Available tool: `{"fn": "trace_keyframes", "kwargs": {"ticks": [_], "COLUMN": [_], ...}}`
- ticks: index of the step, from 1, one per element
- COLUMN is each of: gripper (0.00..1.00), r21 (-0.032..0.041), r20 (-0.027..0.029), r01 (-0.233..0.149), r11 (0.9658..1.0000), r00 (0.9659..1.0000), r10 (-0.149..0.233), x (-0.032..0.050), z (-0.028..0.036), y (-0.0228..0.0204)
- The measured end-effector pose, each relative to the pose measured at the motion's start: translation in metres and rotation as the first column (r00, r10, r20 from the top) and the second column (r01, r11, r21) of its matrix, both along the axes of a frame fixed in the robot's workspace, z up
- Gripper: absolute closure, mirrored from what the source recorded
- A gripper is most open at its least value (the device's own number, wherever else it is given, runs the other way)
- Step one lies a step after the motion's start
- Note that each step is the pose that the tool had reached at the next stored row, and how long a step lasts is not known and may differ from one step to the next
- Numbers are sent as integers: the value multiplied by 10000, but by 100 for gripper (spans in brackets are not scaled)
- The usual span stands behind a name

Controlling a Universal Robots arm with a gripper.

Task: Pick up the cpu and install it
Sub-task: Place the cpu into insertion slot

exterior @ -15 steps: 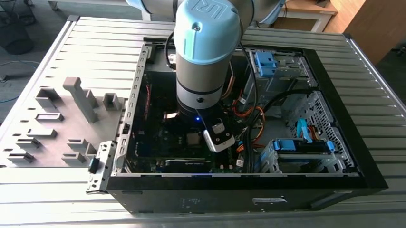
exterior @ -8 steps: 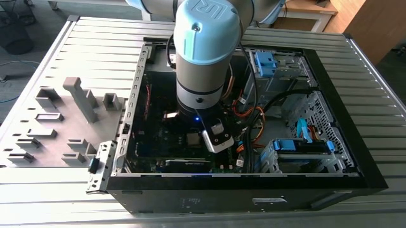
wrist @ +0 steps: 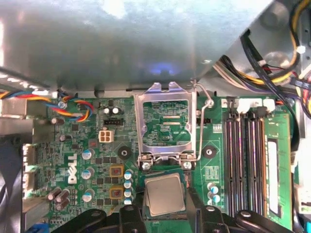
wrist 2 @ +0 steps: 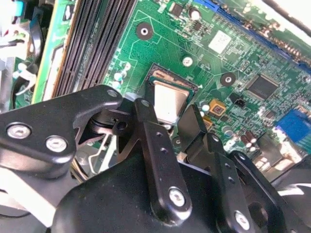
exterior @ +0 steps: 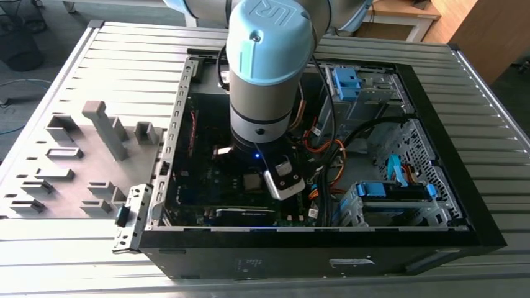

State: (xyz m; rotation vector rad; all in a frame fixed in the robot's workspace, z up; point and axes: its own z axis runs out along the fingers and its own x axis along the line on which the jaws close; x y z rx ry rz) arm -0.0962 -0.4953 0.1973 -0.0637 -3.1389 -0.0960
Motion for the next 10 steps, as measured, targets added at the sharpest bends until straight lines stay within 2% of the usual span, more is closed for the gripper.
{"fn": "trace_keyframes", "kwargs": {"ticks": [5, 10], "gripper": [54, 54], "r21": [-1, -1], "r20": [5, 4], "r01": [-561, -734], "r11": [9984, 9973], "r00": [9984, 9973], "r10": [561, 734], "x": [2, 1], "z": [-24, -49], "y": [6, 10]}}
